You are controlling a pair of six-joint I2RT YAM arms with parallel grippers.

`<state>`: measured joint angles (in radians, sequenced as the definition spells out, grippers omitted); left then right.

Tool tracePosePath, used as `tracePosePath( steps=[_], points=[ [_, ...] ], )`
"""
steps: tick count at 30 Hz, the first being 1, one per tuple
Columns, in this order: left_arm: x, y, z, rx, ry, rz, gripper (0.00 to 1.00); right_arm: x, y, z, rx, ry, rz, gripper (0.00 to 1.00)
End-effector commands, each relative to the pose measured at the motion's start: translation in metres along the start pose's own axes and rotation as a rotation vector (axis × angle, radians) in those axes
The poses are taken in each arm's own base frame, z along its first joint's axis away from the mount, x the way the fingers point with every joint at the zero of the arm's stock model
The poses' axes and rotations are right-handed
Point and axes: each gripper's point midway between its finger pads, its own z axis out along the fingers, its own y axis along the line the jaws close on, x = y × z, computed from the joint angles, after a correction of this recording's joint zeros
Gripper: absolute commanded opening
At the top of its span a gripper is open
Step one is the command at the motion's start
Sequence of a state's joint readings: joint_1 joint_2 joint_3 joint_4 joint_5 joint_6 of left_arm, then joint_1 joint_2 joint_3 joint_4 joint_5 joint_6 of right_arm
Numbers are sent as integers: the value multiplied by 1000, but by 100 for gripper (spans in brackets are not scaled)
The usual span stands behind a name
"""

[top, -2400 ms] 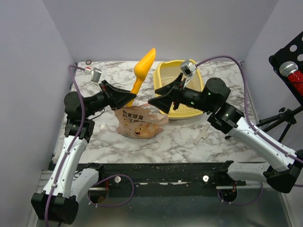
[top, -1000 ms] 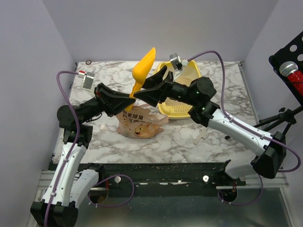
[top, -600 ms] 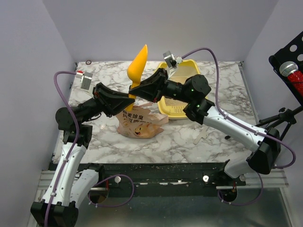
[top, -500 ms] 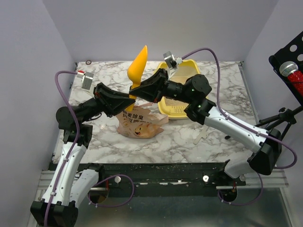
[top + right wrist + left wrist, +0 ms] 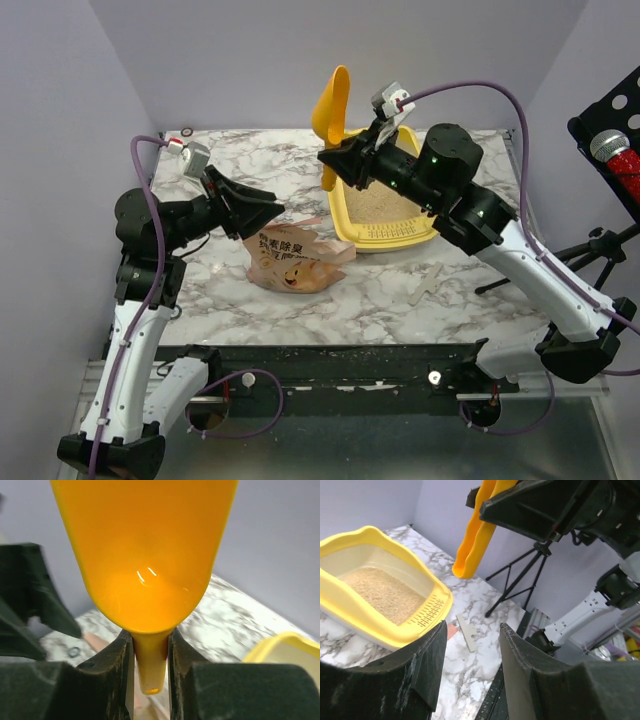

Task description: Fill the litter box with clean litter

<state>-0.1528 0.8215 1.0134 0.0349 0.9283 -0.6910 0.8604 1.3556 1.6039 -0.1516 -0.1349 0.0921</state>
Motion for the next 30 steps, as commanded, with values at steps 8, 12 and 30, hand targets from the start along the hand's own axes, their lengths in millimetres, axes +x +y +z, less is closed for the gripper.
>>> tracePosePath(
  steps=[8,12,30],
  points=[
    [-26,16,-14,-250,8,98,57,93,-81,-69,430,548,-464,0],
    [-28,17,-9,-238,34,84,59,100,-81,-84,482,637,-629,0],
    [-18,37,15,-196,110,92,59,111,-66,-96,517,760,-907,0]
  ],
)
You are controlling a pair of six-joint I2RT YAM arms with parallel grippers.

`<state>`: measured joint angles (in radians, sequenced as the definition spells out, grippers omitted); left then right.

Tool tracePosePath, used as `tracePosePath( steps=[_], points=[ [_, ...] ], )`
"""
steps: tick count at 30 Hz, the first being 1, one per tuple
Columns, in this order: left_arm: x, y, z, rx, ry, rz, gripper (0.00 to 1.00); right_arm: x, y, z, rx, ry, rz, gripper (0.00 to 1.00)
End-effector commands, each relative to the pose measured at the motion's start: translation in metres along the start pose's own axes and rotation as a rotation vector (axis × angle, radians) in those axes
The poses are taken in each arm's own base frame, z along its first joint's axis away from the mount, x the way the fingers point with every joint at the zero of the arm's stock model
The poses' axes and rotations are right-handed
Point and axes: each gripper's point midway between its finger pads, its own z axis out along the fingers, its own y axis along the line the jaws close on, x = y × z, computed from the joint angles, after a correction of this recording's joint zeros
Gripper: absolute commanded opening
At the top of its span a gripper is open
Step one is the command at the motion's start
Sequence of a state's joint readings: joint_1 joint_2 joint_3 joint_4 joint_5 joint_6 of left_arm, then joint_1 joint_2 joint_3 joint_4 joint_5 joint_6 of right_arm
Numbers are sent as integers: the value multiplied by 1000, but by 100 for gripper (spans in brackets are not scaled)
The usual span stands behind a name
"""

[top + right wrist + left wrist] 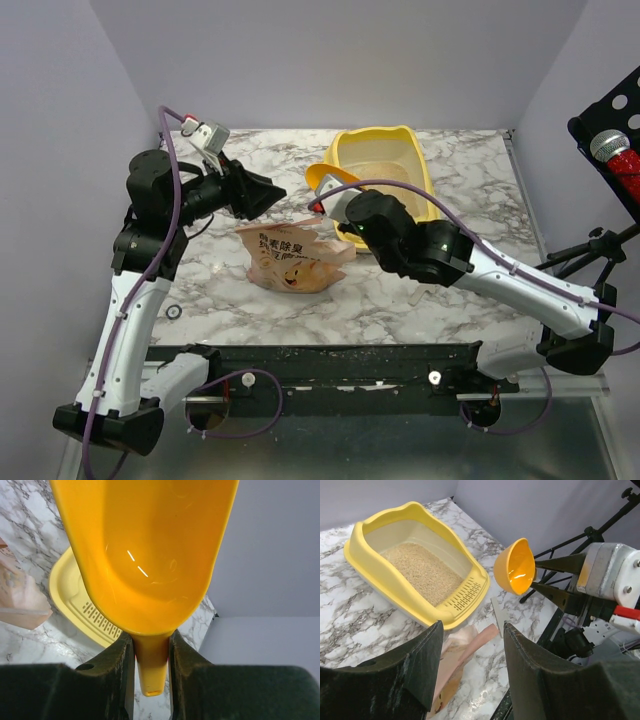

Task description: Fill the litter box with clean litter

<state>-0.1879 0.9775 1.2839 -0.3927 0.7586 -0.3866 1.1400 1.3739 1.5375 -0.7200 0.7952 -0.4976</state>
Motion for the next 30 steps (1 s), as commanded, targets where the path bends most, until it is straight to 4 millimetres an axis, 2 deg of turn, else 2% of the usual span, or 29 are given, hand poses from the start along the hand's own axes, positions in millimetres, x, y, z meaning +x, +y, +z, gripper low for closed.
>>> tracePosePath(
  steps=[1,12,23,26,30],
  points=[
    [-9,-5,5,22,-11,23,59,-4,-1,-1,37,21,-83,0],
    [-16,-13,11,80,-22,21,60,-24,13,2,19,-3,-128,0],
    [-10,-11,19,111,-14,-7,59,-50,20,-4,7,-56,-141,0],
    [-11,-11,21,114,-13,-7,55,-56,21,-5,7,-65,-144,0],
    [-5,-13,22,129,8,-8,43,-64,19,-8,12,-84,-138,0]
  ],
)
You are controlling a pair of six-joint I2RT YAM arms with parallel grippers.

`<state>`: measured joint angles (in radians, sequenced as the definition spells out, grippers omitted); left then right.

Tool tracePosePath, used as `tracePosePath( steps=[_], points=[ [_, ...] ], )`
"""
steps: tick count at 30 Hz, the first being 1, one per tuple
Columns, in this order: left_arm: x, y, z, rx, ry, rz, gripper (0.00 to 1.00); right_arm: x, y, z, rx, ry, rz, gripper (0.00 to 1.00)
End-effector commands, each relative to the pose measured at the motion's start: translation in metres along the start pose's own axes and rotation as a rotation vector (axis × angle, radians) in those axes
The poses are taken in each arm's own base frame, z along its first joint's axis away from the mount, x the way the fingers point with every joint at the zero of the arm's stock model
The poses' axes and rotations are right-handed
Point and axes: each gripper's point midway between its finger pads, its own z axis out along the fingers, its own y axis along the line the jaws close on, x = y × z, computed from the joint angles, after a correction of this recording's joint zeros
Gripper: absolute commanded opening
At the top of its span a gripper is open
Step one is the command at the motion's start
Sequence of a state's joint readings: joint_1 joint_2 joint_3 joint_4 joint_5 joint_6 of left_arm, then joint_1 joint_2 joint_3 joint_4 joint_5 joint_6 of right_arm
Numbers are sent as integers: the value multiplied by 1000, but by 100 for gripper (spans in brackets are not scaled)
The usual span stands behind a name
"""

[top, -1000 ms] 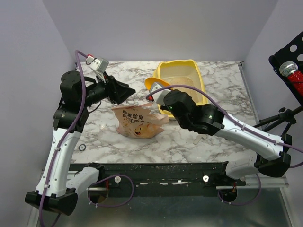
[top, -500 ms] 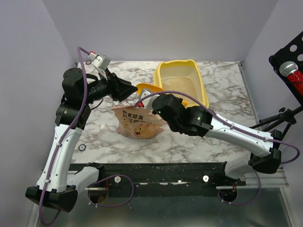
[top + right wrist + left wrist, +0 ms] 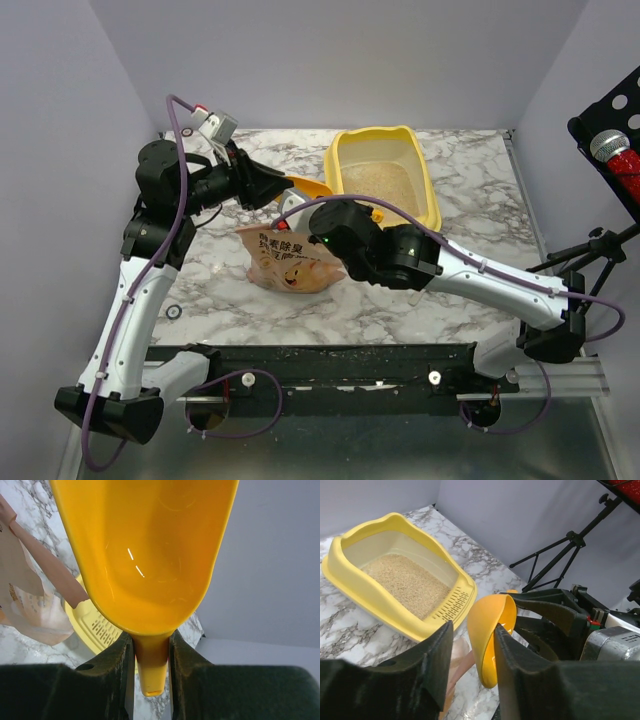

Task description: Fill the litter box with clean litter

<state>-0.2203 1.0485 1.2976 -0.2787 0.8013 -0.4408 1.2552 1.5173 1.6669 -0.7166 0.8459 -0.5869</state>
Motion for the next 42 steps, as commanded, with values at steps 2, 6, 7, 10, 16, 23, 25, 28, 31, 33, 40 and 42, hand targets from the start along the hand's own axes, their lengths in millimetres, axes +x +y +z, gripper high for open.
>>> tracePosePath(
  steps=[2,6,7,10,16,23,25,28,31,33,40,42],
  points=[
    [8,-8,2,47,24,7,31,-15,-15,-7,43,-30,3,0],
    [15,-6,1,45,48,16,0,-17,-18,-8,61,-33,12,0],
    [17,-6,0,44,52,22,0,-17,-22,-9,74,-36,24,0],
    [21,-3,-3,13,53,43,0,-21,-35,-14,120,-60,62,0],
    [11,0,-17,-92,-24,100,0,-33,-69,-25,226,-118,165,11],
    [-13,4,-49,-259,-189,196,0,-51,-103,-34,214,-270,409,67],
    [-18,5,-56,-294,-221,218,0,-53,-109,-34,189,-299,451,73],
    [-17,9,-56,-312,-213,220,0,-50,-117,-36,114,-317,539,79],
    [-11,16,-52,-319,-193,209,0,-36,-129,-36,35,-331,655,80],
    [-7,17,-50,-310,-194,204,0,-30,-135,-36,-22,-366,729,80],
    [4,8,-50,-252,-190,180,0,-48,-128,-34,-289,-536,936,79],
    [6,-1,-52,-219,-203,166,0,-53,-119,-31,-369,-568,972,79]
  ],
)
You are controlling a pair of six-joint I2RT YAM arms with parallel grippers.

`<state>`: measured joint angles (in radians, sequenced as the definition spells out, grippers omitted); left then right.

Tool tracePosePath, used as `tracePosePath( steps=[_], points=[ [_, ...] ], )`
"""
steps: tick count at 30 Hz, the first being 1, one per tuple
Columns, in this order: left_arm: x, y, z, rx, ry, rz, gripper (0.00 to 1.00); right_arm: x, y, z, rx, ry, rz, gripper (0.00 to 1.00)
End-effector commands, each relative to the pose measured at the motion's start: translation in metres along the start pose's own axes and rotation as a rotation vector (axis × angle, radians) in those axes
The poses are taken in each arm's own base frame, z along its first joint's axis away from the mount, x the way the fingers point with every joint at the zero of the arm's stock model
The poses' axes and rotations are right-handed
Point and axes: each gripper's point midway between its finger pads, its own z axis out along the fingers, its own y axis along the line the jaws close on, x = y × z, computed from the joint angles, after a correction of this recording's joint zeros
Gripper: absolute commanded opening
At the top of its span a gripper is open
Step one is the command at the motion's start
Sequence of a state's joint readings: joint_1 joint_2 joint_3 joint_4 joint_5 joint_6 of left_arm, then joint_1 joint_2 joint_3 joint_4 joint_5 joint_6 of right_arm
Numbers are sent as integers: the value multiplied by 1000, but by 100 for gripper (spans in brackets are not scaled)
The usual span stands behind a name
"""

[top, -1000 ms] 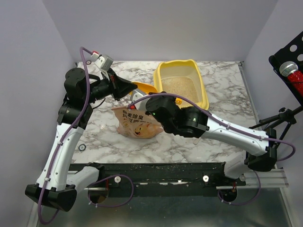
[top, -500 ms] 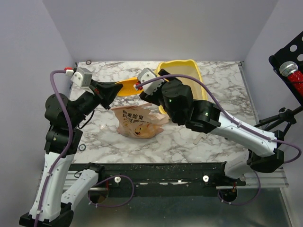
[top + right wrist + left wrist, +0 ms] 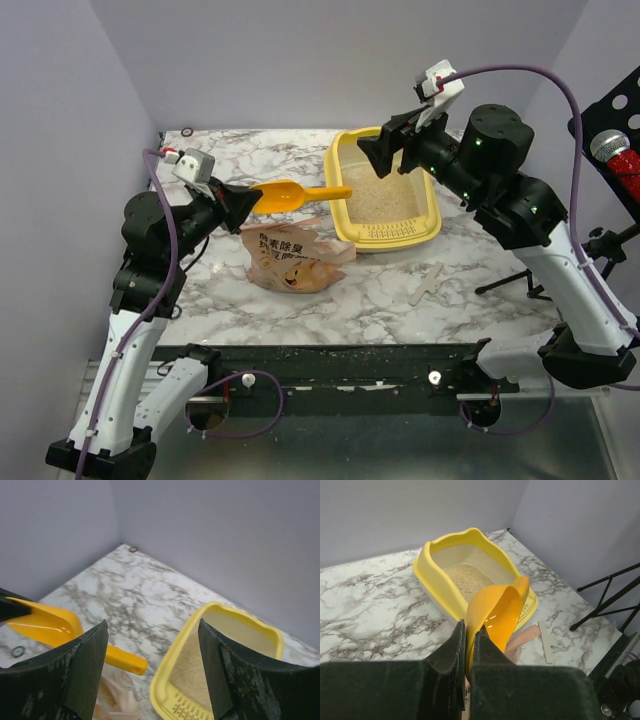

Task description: Fill the litter box with clean litter

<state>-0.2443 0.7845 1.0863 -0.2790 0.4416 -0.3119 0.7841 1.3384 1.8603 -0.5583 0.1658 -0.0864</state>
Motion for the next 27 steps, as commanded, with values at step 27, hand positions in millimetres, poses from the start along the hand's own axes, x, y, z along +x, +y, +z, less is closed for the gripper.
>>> tracePosePath(
  steps=[27],
  points=[
    [-11,-82,-49,361,-117,-110,0,68,78,-66,-677,-181,286,79]
  ],
)
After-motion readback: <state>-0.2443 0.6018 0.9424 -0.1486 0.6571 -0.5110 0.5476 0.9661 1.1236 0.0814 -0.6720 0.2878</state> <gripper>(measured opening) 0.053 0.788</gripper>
